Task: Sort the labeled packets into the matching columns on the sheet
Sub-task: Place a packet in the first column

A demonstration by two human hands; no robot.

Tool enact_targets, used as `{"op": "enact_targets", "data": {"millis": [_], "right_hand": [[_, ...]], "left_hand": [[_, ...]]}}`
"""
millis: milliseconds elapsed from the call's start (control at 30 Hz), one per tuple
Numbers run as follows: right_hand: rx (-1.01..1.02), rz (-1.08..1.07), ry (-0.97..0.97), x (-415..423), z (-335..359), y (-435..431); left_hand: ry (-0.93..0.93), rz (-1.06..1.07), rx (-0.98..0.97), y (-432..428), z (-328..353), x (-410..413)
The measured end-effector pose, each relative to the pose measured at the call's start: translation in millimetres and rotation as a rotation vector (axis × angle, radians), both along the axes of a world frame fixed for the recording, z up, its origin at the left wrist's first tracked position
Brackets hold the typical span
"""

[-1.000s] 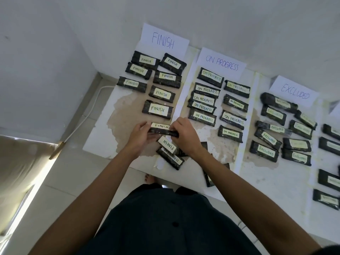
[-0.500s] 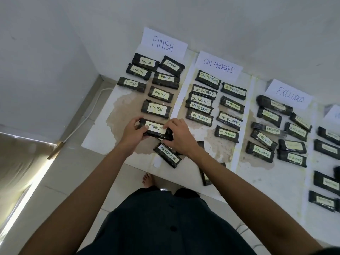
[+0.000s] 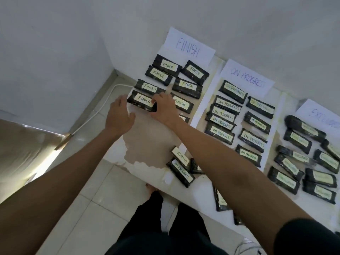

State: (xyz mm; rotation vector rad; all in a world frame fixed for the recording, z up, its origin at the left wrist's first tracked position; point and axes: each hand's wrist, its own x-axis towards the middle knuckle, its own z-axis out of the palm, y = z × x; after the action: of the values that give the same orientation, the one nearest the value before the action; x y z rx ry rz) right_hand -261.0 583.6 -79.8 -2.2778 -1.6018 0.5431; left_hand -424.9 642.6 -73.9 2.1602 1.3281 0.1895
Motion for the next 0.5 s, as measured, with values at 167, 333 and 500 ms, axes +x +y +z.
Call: {"op": "enact_targets", "data": {"millis": [167, 333, 500], "right_hand": [[-0.043, 0.028, -0.033, -6, -21, 22], [0.032, -0.013, 0.002, -9, -33, 18], [0.109, 0.051, 0.001, -5, -28, 8]], "left_hand": [[0.177, -0.072, -0.035, 1, -24, -4], [0.223, -0.076, 0.006, -11, -36, -9], [0.191, -0.092, 0.028, -18, -33, -10]]}}
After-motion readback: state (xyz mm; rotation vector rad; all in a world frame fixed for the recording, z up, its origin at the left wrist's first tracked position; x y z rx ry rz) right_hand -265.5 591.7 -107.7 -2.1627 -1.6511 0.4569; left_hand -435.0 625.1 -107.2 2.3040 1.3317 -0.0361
